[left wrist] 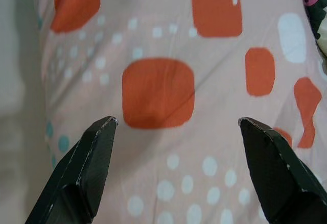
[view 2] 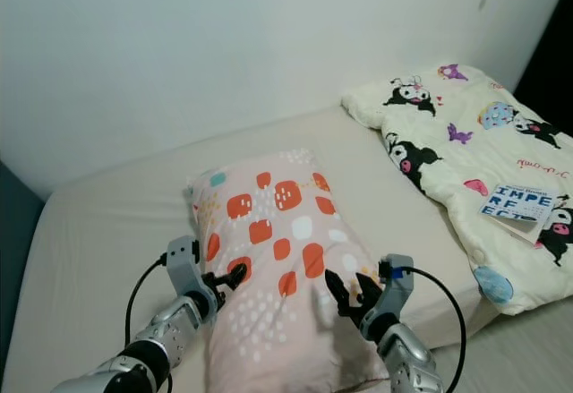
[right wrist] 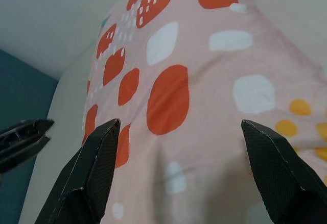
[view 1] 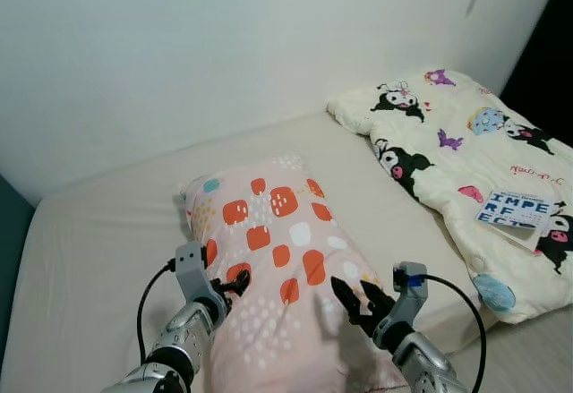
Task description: Clean up the room
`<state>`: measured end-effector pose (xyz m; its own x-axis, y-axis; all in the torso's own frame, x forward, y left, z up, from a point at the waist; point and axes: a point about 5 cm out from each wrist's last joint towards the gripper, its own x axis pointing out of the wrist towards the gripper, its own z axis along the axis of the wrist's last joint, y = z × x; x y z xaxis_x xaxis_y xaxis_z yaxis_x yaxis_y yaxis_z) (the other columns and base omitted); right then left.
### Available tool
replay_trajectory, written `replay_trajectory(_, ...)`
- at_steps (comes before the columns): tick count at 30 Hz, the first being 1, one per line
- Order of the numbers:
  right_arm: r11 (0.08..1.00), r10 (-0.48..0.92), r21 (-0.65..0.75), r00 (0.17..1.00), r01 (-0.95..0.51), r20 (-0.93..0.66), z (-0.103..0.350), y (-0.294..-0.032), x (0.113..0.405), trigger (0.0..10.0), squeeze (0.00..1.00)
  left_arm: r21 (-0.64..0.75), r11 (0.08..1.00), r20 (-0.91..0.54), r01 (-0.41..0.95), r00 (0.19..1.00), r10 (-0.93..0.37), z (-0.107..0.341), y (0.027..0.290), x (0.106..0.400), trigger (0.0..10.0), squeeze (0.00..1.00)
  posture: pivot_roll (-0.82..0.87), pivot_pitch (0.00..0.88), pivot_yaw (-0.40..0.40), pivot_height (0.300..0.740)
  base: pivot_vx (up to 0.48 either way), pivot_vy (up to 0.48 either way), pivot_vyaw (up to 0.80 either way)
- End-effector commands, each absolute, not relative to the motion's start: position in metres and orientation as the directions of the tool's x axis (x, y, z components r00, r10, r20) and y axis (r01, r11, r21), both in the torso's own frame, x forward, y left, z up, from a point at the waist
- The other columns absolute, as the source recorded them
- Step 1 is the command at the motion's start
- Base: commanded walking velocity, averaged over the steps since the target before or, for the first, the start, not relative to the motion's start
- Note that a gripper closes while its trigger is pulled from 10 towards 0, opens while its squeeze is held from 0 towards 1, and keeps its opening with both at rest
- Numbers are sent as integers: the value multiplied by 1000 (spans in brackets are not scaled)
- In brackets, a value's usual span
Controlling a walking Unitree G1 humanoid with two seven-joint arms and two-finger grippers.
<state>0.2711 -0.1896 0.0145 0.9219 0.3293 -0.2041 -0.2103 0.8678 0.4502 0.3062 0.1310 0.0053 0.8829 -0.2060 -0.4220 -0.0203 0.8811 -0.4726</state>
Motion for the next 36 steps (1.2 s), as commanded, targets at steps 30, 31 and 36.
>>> replay_trajectory(30, 754, 415, 484, 893, -445, 174, 114, -197, 274, 10000, 0, -618, 783, -473, -73, 830, -296, -10, 115, 291, 10000, 0, -158, 138, 76, 625, 0, 0, 0)
replay_trajectory(31, 754, 415, 484, 893, -445, 174, 114, -197, 274, 10000, 0, -618, 783, -473, -73, 830, -296, -10, 115, 291, 10000, 0, -158, 138, 76, 625, 0, 0, 0)
replay_trajectory(36, 725, 495, 480, 858, -494, 136, 106, -175, 269, 10000, 0, -725, 685, -392, -69, 859, -329, 3, 105, 303, 10000, 0, -159, 136, 74, 625, 0, 0, 0)
